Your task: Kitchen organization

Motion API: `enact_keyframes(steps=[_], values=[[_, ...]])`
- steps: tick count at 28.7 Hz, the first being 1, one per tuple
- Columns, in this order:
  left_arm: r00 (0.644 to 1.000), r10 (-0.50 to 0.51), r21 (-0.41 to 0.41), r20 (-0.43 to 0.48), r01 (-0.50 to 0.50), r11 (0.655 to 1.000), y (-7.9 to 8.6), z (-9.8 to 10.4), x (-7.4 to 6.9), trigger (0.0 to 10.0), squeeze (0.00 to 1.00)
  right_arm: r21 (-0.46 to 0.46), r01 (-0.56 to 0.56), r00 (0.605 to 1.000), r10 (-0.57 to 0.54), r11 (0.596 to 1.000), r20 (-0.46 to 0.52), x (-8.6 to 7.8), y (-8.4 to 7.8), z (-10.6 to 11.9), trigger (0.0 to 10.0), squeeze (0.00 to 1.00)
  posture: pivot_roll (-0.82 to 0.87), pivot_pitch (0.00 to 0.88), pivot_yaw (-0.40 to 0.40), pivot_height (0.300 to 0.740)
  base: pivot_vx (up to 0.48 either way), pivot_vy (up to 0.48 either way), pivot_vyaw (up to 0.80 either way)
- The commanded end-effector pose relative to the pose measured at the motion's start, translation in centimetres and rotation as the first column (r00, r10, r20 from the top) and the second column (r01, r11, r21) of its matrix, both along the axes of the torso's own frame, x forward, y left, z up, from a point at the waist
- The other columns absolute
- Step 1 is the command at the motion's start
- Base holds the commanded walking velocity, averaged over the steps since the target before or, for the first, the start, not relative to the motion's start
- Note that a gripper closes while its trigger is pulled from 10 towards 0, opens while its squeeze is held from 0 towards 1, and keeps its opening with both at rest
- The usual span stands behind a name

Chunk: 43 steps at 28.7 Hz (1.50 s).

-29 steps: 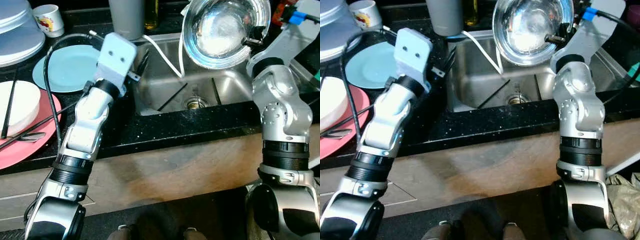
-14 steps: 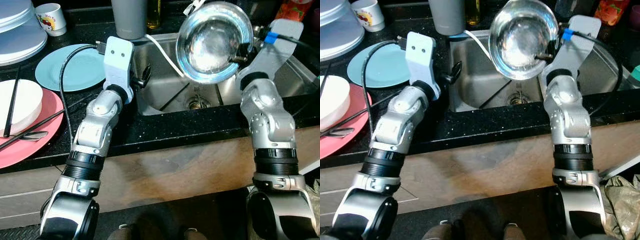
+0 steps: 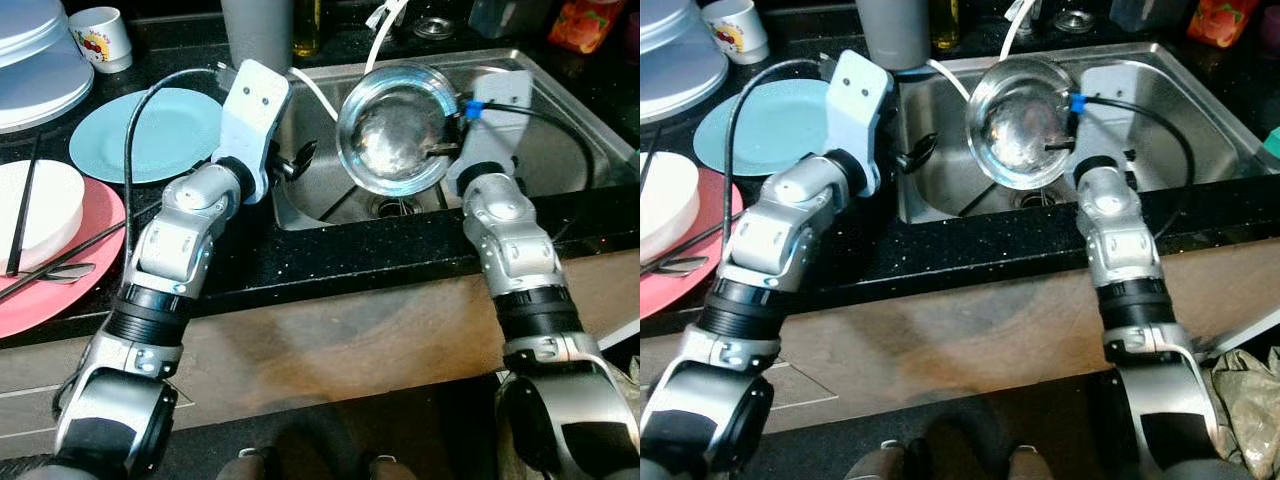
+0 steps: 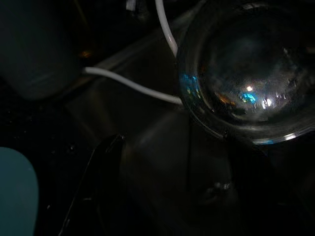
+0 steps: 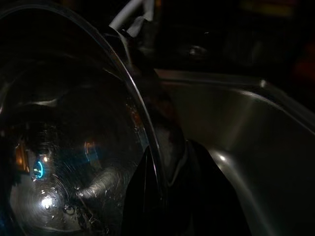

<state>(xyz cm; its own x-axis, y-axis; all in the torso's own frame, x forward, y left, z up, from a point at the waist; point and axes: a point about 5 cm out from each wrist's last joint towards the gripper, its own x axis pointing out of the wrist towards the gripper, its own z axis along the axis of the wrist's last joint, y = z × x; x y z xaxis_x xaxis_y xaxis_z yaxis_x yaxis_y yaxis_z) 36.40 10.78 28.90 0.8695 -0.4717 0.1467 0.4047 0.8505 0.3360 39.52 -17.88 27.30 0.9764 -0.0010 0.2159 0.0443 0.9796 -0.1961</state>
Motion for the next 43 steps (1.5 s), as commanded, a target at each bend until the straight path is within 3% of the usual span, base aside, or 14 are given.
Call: enact_keyframes(steps=[1,7,19,25,33,43], values=[[1.000,-0.001,0.050,-0.007,0.001,0.999,0.1,-0.1,0.2,10.0,0.00,-0.039,-0.025,0.999,0.026,0.999,0.028,0.2,0.3,0.8,10.0,0.00,0.02,0.202,0.032,0.740,0.000,0.000,0.00],[0.996,-0.062,0.114,-0.064,0.069,0.991,0.5,-0.1,0.0,10.0,0.00,-0.161,-0.081,0.997,0.078,0.984,-0.024,1.4,1.2,0.8,10.0,0.00,0.03,0.203,0.024,0.740,0.000,0.000,0.00],[0.988,-0.124,0.176,-0.087,0.137,0.975,0.5,0.0,-0.2,10.0,0.00,-0.272,-0.138,0.985,0.104,0.952,-0.137,2.5,1.3,-0.4,10.0,0.00,0.02,0.201,0.025,0.740,0.000,0.000,0.00],[0.983,-0.137,0.213,-0.123,0.161,0.964,0.6,-0.3,-0.4,10.0,0.00,-0.282,-0.151,0.983,0.113,0.948,-0.145,2.7,1.4,-0.4,10.0,0.00,0.02,0.198,0.019,0.740,0.000,0.000,0.00],[0.939,-0.206,0.251,-0.274,0.277,0.928,0.3,-2.3,-1.1,10.0,0.00,-0.298,-0.188,0.973,0.136,0.936,-0.185,2.9,1.7,-0.9,10.0,0.00,0.02,0.200,0.017,0.740,0.000,0.000,0.00],[0.939,-0.189,0.272,-0.287,0.269,0.924,0.5,-2.6,-1.1,10.0,0.00,-0.314,-0.242,0.957,0.172,0.918,-0.235,2.9,2.2,-1.6,10.0,0.00,0.02,0.204,0.011,0.740,0.000,0.000,0.00]])
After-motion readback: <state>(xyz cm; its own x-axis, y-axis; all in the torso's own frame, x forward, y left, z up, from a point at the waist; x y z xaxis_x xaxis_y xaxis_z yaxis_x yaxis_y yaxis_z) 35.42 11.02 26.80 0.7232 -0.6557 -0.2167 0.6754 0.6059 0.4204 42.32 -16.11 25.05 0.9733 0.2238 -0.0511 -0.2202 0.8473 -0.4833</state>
